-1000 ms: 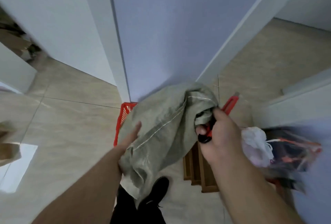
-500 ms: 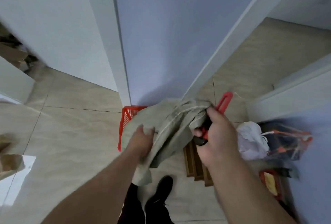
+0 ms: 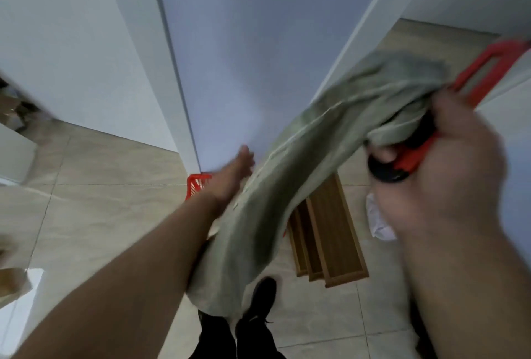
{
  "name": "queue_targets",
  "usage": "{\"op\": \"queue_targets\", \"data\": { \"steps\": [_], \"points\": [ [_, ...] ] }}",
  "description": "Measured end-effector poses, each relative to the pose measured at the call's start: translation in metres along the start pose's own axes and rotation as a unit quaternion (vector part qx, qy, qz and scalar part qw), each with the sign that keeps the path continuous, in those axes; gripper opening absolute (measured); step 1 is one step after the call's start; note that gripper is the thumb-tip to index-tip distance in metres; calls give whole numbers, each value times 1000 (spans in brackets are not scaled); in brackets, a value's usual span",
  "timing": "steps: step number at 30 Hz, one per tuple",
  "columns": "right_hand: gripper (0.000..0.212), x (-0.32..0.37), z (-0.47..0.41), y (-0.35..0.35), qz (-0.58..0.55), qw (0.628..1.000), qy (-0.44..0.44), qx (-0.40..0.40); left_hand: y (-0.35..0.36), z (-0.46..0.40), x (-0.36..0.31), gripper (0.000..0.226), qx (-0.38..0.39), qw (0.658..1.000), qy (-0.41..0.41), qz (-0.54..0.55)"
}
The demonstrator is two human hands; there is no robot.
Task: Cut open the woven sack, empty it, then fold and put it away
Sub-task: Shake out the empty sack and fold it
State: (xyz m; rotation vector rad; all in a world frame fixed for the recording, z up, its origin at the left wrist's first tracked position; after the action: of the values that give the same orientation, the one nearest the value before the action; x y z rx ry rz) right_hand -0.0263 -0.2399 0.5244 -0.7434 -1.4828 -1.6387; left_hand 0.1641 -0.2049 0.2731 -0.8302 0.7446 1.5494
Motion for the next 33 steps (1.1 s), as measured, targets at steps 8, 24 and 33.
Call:
{"op": "queue_targets", "data": {
  "steps": [8, 24, 33],
  "points": [
    [29, -65, 2, -35, 63, 992, 78, -81, 9, 7, 8, 74, 23, 1000, -17, -1],
    [24, -140, 36, -76, 182, 942, 212, -188, 13, 37, 53, 35, 114, 973, -70, -186],
    [10, -69, 14, -36, 22, 986, 164, -22, 8, 35, -12, 52, 33, 984, 4, 173]
  ]
}}
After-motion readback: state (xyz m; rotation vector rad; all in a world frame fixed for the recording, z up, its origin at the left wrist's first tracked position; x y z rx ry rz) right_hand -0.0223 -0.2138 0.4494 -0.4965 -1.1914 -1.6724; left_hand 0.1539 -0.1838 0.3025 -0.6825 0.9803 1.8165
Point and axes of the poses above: each hand's wrist, its own z-axis away from the middle knuckle, its own y-axis out of the palm, x = y × z, the point moved 9 cm from there along -z, towards the middle knuckle
